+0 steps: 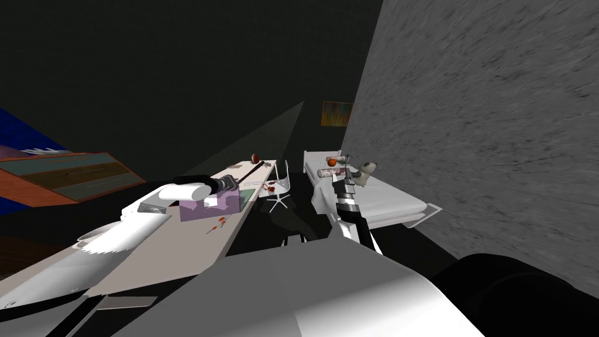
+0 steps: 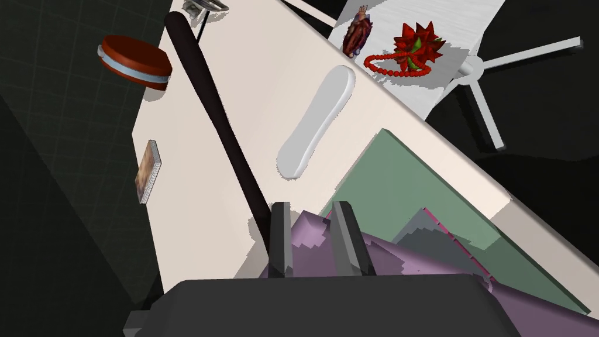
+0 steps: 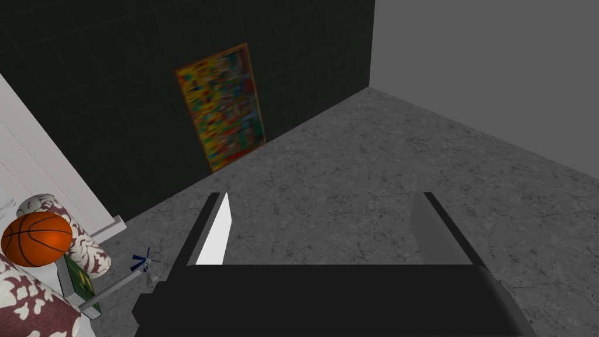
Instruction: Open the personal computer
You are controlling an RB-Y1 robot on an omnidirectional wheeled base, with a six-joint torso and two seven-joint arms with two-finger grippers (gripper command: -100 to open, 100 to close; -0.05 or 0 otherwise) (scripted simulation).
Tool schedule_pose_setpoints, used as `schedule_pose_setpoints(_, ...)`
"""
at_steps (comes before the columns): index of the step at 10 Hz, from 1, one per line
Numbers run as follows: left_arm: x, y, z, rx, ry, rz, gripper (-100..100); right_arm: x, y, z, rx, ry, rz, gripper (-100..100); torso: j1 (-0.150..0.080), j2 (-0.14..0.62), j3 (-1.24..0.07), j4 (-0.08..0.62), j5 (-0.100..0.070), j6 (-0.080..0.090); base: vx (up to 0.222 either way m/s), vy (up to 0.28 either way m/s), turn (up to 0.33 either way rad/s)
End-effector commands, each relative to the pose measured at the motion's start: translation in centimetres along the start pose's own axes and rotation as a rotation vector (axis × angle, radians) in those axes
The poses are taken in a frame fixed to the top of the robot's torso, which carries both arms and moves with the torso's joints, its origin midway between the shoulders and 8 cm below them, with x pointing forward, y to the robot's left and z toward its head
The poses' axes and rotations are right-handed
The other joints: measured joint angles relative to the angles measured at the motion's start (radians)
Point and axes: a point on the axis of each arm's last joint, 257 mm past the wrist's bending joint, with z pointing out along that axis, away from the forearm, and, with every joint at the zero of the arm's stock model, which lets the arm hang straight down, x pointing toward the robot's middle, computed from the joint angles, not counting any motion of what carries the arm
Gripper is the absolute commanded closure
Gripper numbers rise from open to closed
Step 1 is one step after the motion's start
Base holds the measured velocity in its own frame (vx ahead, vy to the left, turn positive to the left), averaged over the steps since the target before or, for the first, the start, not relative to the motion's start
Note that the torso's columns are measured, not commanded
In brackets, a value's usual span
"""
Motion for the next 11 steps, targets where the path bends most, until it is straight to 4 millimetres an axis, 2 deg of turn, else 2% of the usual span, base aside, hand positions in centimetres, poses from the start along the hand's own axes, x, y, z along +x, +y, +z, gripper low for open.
schedule_pose_setpoints(1,-0.9,1.4,-0.8,-0.072,-0.039,-0.005,100,0.0,0.0,0.0,0.0,0.0,0.0,0,0.0,0.001,0.001,0.0,0.0,0.0,0.122,-0.001,-0.015)
schedule_pose_setpoints(11,-3.6,5.9,-4.0,-0.287,-0.177,-0.011,100,0.0,0.0,0.0,0.0,0.0,0.0,0,-0.002,0.009,0.006,0.002,0.0,-0.002,0.096,0.012,-0.017)
